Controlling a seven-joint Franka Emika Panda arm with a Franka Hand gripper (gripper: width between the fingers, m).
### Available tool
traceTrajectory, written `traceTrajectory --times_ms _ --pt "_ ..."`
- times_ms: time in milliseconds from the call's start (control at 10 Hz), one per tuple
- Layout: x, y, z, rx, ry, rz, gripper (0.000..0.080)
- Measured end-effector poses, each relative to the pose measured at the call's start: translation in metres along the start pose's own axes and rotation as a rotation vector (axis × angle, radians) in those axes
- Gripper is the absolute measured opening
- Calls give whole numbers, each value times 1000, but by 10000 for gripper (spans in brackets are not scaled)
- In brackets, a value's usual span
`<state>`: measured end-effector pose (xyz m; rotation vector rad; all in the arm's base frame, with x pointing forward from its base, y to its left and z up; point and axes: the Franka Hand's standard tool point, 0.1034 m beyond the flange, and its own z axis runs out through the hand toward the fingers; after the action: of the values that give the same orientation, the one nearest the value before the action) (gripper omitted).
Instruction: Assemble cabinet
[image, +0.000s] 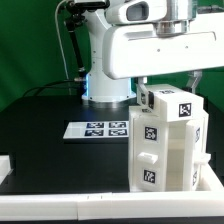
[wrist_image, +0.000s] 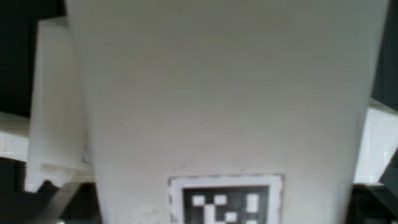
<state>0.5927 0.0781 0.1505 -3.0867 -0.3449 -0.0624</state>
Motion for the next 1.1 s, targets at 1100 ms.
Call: traceTrajectory --times_ms 1100 --pt "-3 6 0 24 34 980 560"
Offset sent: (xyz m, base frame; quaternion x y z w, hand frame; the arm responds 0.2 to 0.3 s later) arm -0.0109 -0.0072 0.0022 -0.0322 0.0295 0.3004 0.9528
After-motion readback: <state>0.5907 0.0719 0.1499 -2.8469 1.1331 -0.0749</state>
